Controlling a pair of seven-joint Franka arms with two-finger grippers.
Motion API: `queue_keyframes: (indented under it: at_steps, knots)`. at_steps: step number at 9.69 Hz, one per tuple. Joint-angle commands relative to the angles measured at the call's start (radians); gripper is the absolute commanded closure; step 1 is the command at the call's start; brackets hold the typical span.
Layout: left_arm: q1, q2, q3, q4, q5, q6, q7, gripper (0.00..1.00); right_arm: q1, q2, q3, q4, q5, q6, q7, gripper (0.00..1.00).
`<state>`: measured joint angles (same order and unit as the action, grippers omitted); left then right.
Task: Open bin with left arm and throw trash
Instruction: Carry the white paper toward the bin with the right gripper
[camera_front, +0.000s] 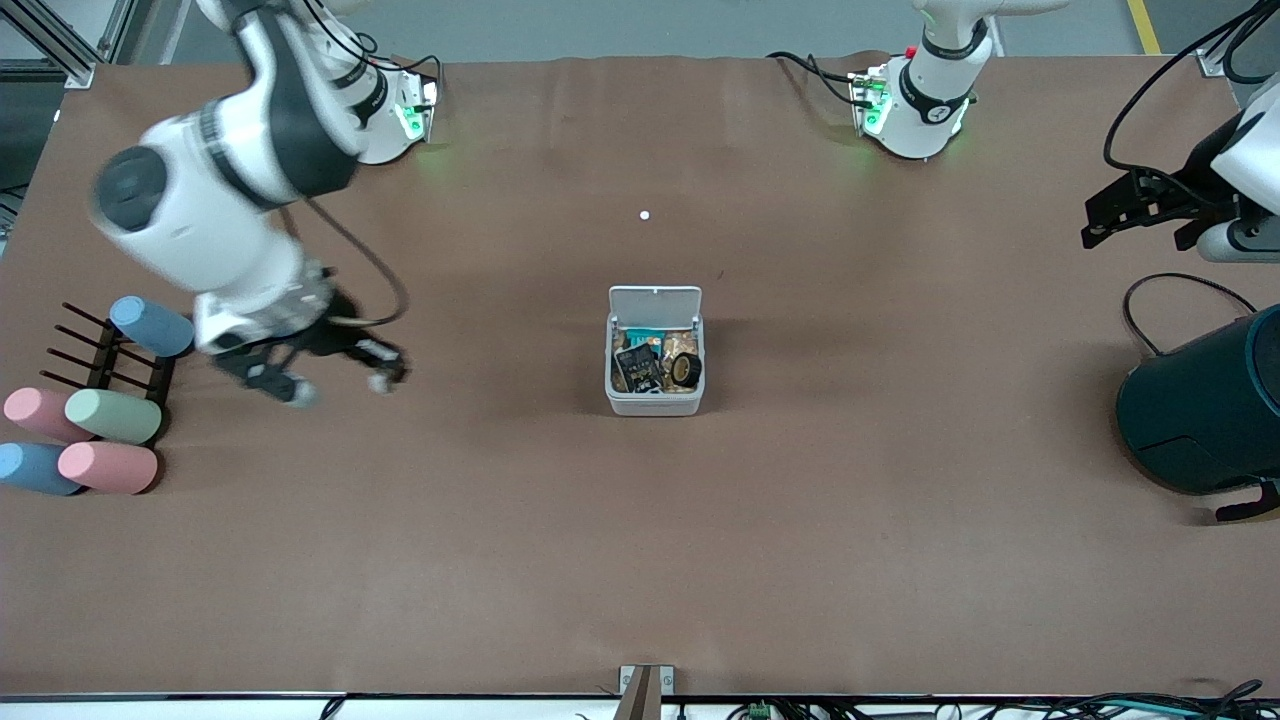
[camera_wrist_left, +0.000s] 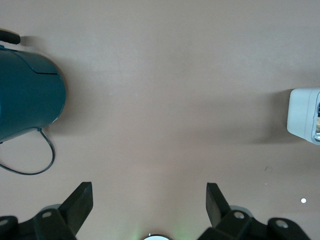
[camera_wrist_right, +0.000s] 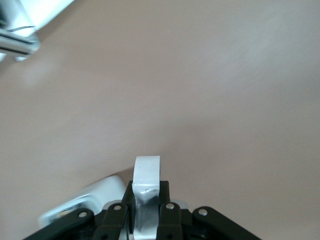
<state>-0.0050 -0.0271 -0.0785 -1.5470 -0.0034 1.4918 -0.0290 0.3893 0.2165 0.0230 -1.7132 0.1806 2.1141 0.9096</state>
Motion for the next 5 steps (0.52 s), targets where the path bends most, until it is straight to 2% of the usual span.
queue_keyframes:
  at_steps: [1, 2, 5]
  knots:
    - [0.000, 0.032, -0.006, 0.044, 0.032, -0.002, 0.004, 0.00, 0.109, 0.273, -0.017, 0.299, 0.011, -0.005, 0.271, 0.99]
    - [0.003, 0.035, -0.004, 0.045, 0.034, -0.002, 0.009, 0.00, 0.152, 0.353, -0.017, 0.378, 0.011, -0.003, 0.306, 0.98]
    - [-0.010, 0.056, -0.006, 0.071, 0.031, -0.001, 0.009, 0.00, 0.244, 0.434, -0.017, 0.389, 0.011, 0.133, 0.393, 0.99]
